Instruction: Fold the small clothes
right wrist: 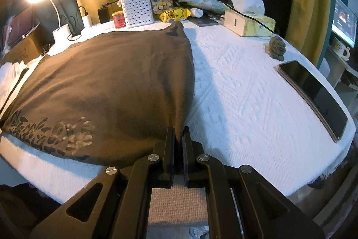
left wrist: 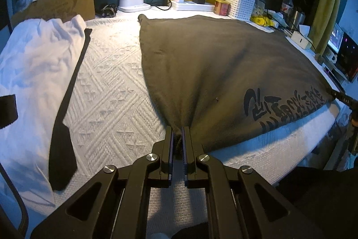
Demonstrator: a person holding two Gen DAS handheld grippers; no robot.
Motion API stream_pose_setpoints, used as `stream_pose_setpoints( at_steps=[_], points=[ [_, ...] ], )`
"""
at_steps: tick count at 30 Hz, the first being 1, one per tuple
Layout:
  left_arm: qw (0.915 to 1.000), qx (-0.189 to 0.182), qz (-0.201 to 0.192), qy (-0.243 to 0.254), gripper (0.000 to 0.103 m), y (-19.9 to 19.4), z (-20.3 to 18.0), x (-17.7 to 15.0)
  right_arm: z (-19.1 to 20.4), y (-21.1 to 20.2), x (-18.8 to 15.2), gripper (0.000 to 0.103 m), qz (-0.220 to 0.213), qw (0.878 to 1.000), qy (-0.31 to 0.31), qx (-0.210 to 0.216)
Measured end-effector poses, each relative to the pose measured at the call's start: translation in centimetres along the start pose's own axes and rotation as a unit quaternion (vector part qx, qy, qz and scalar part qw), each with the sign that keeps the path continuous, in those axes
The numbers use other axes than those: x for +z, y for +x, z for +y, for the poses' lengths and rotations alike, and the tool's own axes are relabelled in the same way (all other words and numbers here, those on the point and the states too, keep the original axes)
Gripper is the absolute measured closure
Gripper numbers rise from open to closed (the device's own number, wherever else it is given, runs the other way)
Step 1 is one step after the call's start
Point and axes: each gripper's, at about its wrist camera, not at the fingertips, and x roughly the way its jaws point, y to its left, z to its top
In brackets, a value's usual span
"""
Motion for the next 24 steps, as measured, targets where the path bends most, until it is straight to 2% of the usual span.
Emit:
stream_pose_setpoints(
  at_steps=[5, 6, 9, 10, 15, 16, 18, 19, 24],
  points=[
    [1.0, -0.003, 0.003, -0.005, 0.091, -0.1, 0.4, -0.1, -0.2, -0.2, -0.1, 0.096, 0.002, 1.0, 0.002, -0.005],
    [1.0, -0.004, 0.003, -0.008, 0.087, -0.2, 0.5, -0.1, -0.2, -0.2, -0.1, 0.096, 0.003, 1.0, 0.002, -0.005],
    [0.9996, 0.023, 0.004, -0.018, 0.052, -0.4, 1.1, 0.0, -0.4, -0.5, 0.0, 0.096, 0.006, 1.0, 0.002, -0.003],
    [0.9994, 0.026, 0.002, -0.023, 0.048, -0.5, 1.4, 0.1, -0.3, -0.5, 0.0, 0.096, 0.005, 1.0, 0.002, -0.003],
    [0.9992, 0.021, -0.001, -0.033, 0.048, -0.3, 2.1, 0.8, -0.3, -0.7, 0.8, 0.094, 0.001, 1.0, 0.001, -0.008],
    [0.9993, 0.018, -0.001, -0.032, 0.048, -0.1, 2.1, 1.0, -0.3, -0.8, 1.0, 0.091, 0.0, 1.0, 0.0, -0.008],
    [0.9994, 0.012, -0.004, -0.033, 0.048, 0.1, 2.0, 1.8, -0.3, -0.9, 1.4, 0.077, -0.004, 1.0, -0.002, -0.008],
    [0.9993, 0.009, -0.007, -0.036, 0.048, 0.2, 2.1, 2.2, -0.3, -1.0, 1.6, 0.075, -0.006, 1.0, -0.001, -0.008],
    [0.9989, 0.019, -0.006, -0.043, 0.048, 1.4, 2.5, 4.1, -0.5, -0.5, 2.9, 0.075, -0.007, 1.0, 0.004, -0.009]
  ],
)
